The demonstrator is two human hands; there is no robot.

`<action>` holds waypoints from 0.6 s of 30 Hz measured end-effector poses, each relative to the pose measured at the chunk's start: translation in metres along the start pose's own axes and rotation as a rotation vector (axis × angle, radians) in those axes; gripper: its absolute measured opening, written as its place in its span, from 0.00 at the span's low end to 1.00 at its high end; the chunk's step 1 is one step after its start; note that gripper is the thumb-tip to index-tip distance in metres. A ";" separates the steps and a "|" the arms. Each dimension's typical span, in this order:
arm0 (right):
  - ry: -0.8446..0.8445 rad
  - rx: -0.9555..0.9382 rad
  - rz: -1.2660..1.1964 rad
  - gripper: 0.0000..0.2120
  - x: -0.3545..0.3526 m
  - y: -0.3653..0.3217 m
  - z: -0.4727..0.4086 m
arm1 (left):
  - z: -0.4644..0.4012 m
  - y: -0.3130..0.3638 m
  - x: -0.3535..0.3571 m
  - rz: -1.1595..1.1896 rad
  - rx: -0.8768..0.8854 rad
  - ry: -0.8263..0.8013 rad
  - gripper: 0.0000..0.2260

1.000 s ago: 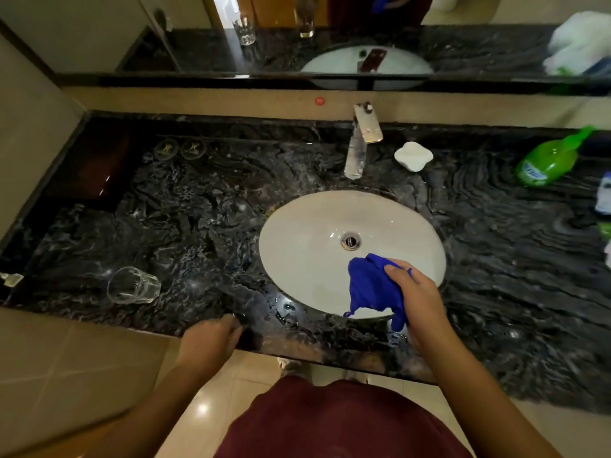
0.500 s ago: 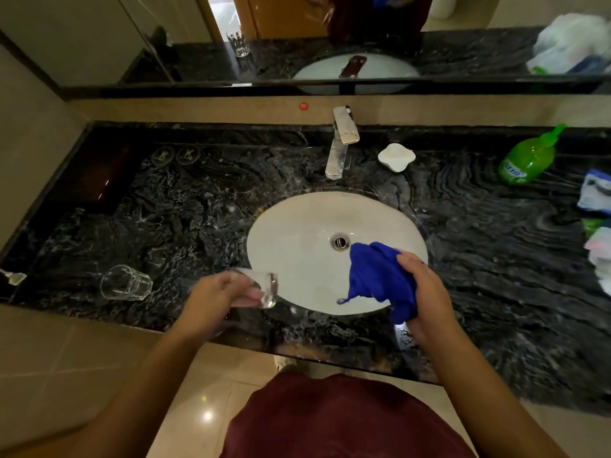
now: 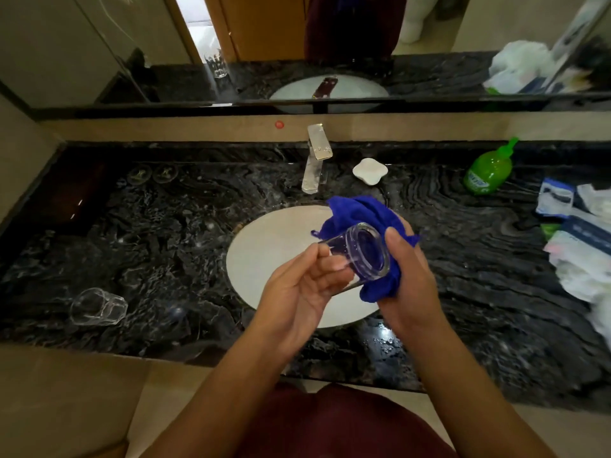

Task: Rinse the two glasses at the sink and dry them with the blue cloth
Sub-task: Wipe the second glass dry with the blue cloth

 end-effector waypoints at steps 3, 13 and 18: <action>-0.029 -0.061 0.069 0.37 0.002 -0.006 0.001 | -0.007 -0.004 0.010 0.046 -0.056 -0.022 0.11; -0.040 -0.171 0.297 0.31 0.008 -0.016 -0.003 | -0.020 0.013 0.004 -0.434 -0.059 0.025 0.19; -0.082 -0.198 0.184 0.28 0.021 -0.034 -0.012 | -0.023 0.012 0.018 -0.340 -0.234 -0.022 0.24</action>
Point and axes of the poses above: each hand's wrist, its own z-axis away from the middle knuckle, its own x-axis out of the palm, y = z × x, the point moved 6 cm from there along -z, towards the middle knuckle, and after that the axes turned 2 degrees about -y, right-handed, at the moved point
